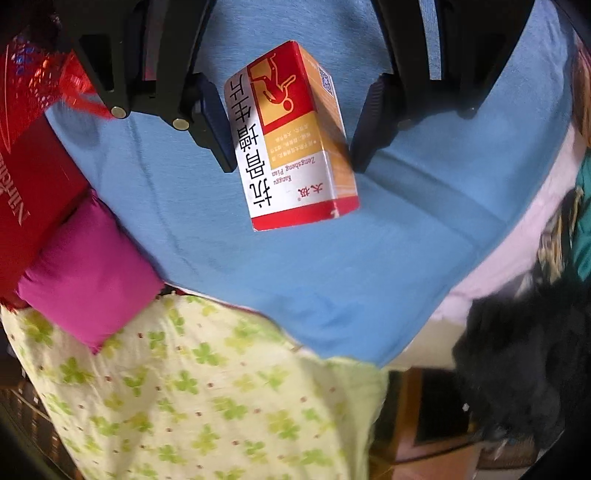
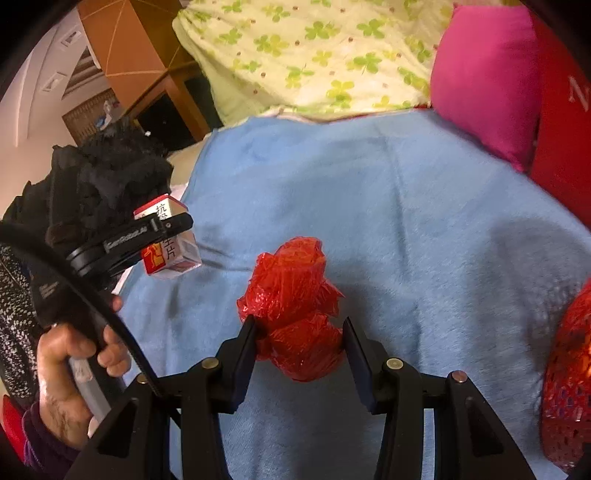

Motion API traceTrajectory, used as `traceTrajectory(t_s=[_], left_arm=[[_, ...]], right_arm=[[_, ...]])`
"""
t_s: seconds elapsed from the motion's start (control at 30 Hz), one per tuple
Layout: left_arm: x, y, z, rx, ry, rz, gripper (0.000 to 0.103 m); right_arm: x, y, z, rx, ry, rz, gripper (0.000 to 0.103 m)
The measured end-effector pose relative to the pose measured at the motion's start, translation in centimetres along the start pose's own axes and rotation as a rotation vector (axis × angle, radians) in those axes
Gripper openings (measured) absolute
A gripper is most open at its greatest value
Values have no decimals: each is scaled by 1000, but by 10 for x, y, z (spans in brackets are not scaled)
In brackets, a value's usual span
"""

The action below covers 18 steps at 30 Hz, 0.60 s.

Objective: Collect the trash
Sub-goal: 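Carry the box with the left tool while the right carries the red bag toward the basket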

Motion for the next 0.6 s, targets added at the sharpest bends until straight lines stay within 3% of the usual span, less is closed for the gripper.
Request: traceTrajectory(t_s=[0.33, 0.6], left_arm=[[-57, 15, 20, 118, 75, 144, 64], [-104, 2, 24, 181, 136, 204, 64]], right_arm=[[-49, 26, -3, -51, -34, 211, 49], [-80, 37, -15, -82, -21, 328, 49]])
Point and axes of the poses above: each gripper's, at about its wrist camera, not at the fingertips, and x roughly the way its jaws point, z to its right, y to its top, the point moved 10 cm from there along x, roughly the way its jaws point, and after that the axes turned 6 degrees about y, right-handed, at the moved point
